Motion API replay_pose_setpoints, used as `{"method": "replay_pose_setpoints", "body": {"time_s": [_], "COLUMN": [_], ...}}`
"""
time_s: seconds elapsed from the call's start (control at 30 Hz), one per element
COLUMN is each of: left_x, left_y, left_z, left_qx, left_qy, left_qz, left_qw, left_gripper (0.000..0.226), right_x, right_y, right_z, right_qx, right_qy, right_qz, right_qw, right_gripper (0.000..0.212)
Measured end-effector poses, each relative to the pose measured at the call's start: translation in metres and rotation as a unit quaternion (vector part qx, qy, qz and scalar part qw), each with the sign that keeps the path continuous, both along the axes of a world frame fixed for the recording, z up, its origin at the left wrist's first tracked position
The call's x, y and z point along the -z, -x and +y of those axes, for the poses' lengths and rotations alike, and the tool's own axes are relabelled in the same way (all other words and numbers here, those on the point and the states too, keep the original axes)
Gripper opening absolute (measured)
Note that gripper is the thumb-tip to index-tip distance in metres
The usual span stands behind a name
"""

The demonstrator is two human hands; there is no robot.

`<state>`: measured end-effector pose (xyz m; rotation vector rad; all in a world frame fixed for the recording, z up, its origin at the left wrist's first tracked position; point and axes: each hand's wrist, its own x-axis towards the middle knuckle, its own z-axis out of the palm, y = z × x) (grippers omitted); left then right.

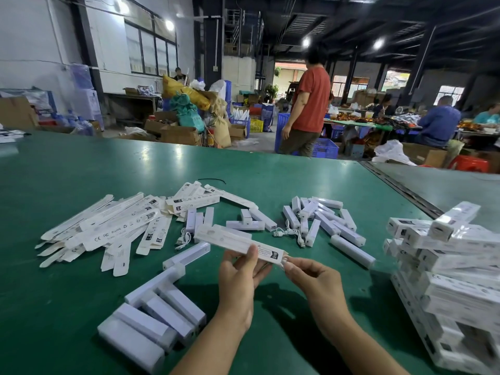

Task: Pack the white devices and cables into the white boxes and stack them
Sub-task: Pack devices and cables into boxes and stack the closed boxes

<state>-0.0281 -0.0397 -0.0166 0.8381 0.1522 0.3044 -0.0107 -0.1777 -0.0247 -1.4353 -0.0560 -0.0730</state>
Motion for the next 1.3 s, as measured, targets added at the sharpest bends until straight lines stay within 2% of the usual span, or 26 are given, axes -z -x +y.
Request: {"method": "replay_pose_setpoints", "body": {"time_s": [0.17,0.27,0.4,0.53,0.67,0.77,0.97,1.1,1.2,1.3], "left_x": [0.000,0.000,0.002,0.003,0.003,0.004,0.008,0.012,0.012,0.015], "left_y": [-0.001,-0.001,-0.002,-0.002,-0.002,-0.002,-0.005,-0.004,-0.004,-0.004], "left_z": [0.004,0.005,0.008,0.005,0.000,0.000,0.003,0.002,0.001,0.002], "left_qx": [0.013,0.026,0.021,0.009,0.011,0.005,-0.010,0.004,0.011,0.015], "left_qy": [0.040,0.046,0.009,-0.054,-0.074,-0.093,-0.121,-0.170,-0.192,-0.240], "left_qz": [0.004,0.014,0.035,0.043,0.043,0.046,0.057,0.053,0.054,0.025], "left_qw": [0.999,0.999,0.999,0.998,0.996,0.995,0.991,0.984,0.980,0.970], "left_gripper": [0.016,0.017,0.017,0.014,0.014,0.013,0.014,0.017,0.028,0.051], "right_x": [-0.001,-0.002,-0.006,-0.008,-0.006,-0.006,-0.009,-0.006,-0.003,-0.001], "right_y": [0.004,0.005,0.004,0.003,0.001,0.000,0.003,0.006,0.007,0.006], "right_z": [0.003,0.001,-0.002,-0.004,-0.004,-0.006,-0.006,-0.006,-0.006,-0.005], "right_qx": [0.030,0.041,0.000,-0.014,-0.008,-0.006,-0.047,0.017,0.048,0.066], "right_qy": [0.143,0.172,0.085,0.014,-0.022,-0.026,0.082,0.215,0.271,0.277], "right_qz": [-0.082,-0.115,-0.061,-0.022,0.009,0.029,0.000,-0.111,-0.187,-0.209], "right_qw": [0.986,0.977,0.994,1.000,1.000,0.999,0.996,0.970,0.943,0.936], "right_gripper": [0.022,0.020,0.011,0.010,0.011,0.021,0.031,0.022,0.021,0.025]}}
